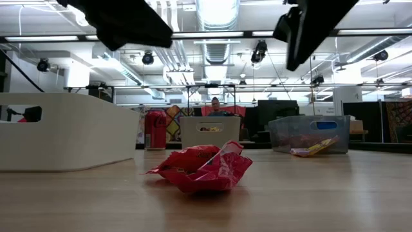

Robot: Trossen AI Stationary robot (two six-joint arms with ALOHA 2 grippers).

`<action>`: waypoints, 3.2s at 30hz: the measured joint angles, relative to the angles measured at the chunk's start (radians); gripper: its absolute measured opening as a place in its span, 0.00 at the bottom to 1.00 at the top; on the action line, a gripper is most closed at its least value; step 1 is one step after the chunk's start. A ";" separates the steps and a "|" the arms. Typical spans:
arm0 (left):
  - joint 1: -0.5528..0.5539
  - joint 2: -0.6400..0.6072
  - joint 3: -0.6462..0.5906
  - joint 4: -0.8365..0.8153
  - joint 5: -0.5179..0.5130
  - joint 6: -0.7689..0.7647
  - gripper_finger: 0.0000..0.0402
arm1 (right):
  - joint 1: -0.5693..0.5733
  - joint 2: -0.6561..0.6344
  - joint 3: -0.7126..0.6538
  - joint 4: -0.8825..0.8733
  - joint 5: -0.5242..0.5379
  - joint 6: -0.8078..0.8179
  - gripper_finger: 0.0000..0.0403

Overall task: Sort candy
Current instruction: Put the orange candy into the black bin

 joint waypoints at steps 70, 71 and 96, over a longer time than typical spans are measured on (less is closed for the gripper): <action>0.048 0.508 0.223 0.073 0.428 -0.183 0.08 | 0.336 -0.007 -0.052 -0.162 0.063 0.565 0.32; 0.048 0.507 0.222 0.073 0.428 -0.173 0.04 | 0.336 -0.007 -0.052 -0.162 0.072 0.563 0.32; 0.076 0.314 0.228 0.119 0.362 0.176 0.00 | 0.319 -0.002 -0.138 0.382 0.588 -0.218 0.32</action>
